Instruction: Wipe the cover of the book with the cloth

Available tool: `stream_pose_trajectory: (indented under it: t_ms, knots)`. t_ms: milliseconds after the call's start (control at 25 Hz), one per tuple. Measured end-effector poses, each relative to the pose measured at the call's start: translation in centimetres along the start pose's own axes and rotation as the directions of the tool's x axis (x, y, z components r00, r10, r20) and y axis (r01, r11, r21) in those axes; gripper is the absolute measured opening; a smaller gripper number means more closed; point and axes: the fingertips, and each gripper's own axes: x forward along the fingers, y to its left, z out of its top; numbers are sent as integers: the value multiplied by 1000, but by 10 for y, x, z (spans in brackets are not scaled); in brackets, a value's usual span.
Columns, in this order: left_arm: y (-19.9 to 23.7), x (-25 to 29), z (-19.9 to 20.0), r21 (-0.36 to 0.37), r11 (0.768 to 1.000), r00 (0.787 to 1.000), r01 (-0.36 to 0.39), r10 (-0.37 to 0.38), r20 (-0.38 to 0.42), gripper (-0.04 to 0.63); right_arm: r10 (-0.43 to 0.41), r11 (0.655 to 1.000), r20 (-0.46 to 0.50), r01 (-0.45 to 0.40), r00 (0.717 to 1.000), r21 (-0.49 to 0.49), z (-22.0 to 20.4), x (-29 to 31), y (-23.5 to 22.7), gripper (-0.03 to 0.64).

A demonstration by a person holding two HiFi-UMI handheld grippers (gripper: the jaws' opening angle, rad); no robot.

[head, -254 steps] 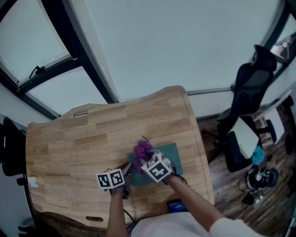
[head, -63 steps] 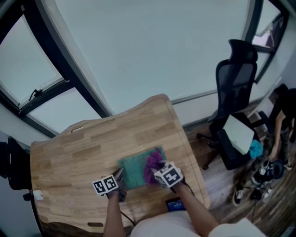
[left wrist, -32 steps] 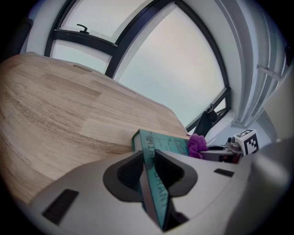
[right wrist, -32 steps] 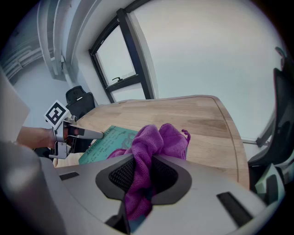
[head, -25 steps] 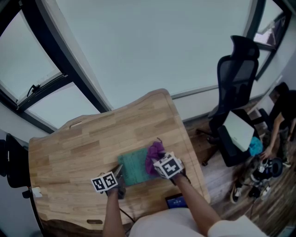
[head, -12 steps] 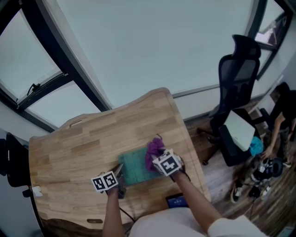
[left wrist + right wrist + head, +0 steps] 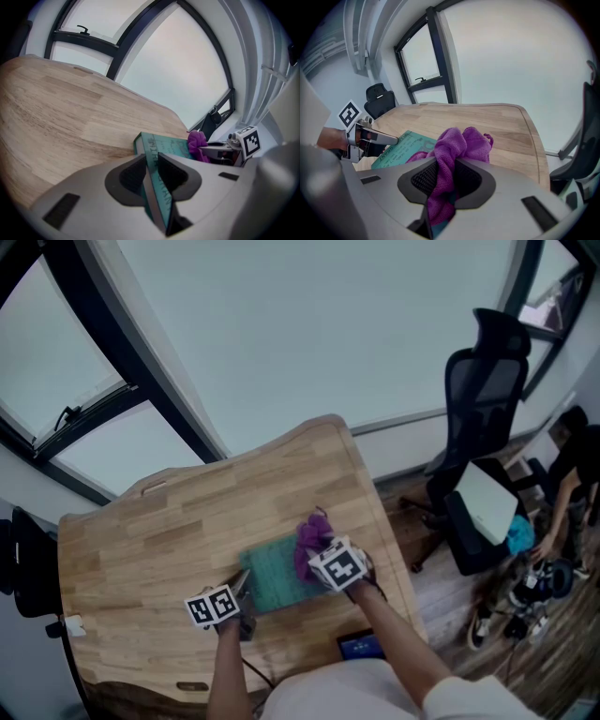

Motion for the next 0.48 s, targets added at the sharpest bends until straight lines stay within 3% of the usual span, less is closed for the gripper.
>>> stream_pose_trajectory:
  t_ms: [480]
  knots:
    - [-1,0,-1,-7,1000,1000,11,-11,-1,77,-7,1000,3,7,1000,11,13,7,-5,87]
